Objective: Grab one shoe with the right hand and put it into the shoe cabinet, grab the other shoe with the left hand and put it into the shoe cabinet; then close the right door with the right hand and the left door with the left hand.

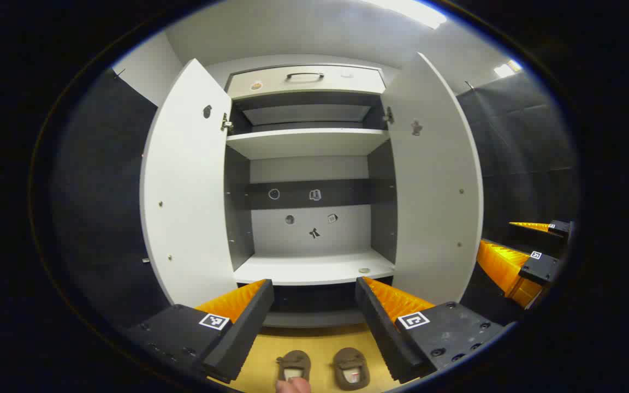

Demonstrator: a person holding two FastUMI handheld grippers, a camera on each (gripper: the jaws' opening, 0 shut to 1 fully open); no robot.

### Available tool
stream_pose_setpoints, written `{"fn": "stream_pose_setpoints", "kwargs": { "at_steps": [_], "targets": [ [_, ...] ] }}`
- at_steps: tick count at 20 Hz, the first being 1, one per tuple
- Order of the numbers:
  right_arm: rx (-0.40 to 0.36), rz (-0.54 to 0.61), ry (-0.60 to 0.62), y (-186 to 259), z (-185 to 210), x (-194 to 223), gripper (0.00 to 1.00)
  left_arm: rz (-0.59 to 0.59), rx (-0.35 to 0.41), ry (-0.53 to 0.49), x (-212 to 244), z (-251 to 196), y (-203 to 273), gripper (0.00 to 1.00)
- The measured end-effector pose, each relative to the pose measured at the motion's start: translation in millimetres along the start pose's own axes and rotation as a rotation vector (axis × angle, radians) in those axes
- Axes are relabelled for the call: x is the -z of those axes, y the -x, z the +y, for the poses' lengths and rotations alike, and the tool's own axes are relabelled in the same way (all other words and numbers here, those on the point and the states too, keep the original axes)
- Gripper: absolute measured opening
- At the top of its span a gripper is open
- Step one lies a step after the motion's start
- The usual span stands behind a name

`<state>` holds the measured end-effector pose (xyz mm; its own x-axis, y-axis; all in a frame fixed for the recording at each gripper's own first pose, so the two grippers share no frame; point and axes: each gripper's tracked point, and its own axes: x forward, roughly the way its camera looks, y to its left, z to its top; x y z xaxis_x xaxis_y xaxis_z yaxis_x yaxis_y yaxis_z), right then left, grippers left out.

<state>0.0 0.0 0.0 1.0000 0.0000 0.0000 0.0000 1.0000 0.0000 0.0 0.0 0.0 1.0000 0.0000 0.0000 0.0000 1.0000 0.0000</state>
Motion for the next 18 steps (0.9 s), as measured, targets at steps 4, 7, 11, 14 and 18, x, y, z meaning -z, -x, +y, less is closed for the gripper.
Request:
{"fn": "stream_pose_setpoints", "kwargs": {
  "at_steps": [4,7,11,14,18],
  "targets": [
    [0.019,0.066,-0.034,-17,42,9,0.98,0.010,0.011,0.086,-5,41,11,0.96],
    [0.067,0.107,-0.080,-26,47,17,0.98,0.024,0.003,0.095,5,68,-3,0.96],
    [0.067,0.117,-0.084,-30,60,20,0.98,0.015,-0.009,0.057,5,91,-9,0.96],
    [0.061,0.121,-0.063,-29,68,21,0.98,-0.002,-0.007,0.020,-2,97,-8,0.96],
    [0.065,0.123,-0.040,-25,75,22,0.98,-0.002,-0.002,0.025,-1,100,-5,0.96]
  ]
}}
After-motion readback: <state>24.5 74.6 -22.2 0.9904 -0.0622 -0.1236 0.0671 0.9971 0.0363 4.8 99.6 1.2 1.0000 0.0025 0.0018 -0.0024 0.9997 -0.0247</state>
